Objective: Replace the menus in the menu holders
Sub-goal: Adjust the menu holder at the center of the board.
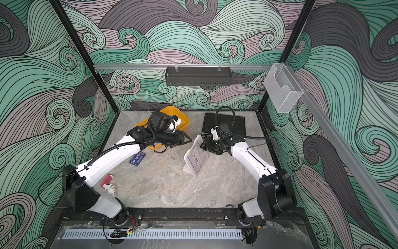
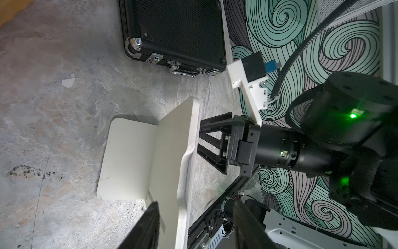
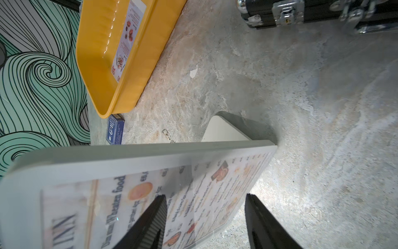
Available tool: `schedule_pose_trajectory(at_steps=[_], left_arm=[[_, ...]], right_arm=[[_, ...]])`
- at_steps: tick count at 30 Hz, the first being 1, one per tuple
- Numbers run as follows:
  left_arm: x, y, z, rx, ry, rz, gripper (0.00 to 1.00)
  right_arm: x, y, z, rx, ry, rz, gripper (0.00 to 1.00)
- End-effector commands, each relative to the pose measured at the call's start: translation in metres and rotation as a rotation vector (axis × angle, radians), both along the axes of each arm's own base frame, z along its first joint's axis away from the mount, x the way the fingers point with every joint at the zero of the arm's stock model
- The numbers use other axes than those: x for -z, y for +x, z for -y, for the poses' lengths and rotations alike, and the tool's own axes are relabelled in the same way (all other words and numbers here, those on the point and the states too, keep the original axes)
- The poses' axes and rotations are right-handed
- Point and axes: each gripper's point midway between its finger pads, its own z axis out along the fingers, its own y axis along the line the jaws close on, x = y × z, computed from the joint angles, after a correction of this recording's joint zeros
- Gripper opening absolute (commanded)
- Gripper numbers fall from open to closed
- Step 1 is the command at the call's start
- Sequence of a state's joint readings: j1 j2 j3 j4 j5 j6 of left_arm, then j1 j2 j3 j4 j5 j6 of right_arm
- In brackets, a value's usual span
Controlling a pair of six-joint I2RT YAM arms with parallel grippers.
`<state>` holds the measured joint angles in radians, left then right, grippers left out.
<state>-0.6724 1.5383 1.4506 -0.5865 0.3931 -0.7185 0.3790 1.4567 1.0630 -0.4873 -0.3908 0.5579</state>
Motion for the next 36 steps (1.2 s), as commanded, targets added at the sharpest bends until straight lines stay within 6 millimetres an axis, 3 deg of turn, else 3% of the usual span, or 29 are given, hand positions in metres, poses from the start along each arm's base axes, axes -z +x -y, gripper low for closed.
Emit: schedule_pose_trajectory(at_steps=[1, 6, 15, 20, 36], left_arm=[[-0.008, -0.001, 0.004, 0.016, 0.011, 0.004, 0.5], [-0.006, -0.002, 0.008, 0.023, 0.021, -0.021, 0.44], [0.005, -0.006, 0.012, 0.003, 0.04, -0.069, 0.42], [0.009, -0.008, 0.022, 0.031, 0.02, -0.097, 0.33], [0.019, -0.013, 0.039, 0.066, 0.01, -0.126, 0.26]], right_arm=[[-0.024, 0.011, -0.013, -0.017, 0.062, 0.068, 0.62], [-0.032, 0.011, 0.001, 0.018, 0.004, 0.116, 0.63], [-0.027, -0.009, 0.017, 0.045, -0.04, 0.11, 0.64], [-0.025, -0.019, 0.025, 0.054, -0.056, 0.12, 0.64], [-0.026, -0.029, 0.031, 0.056, -0.067, 0.136, 0.65]])
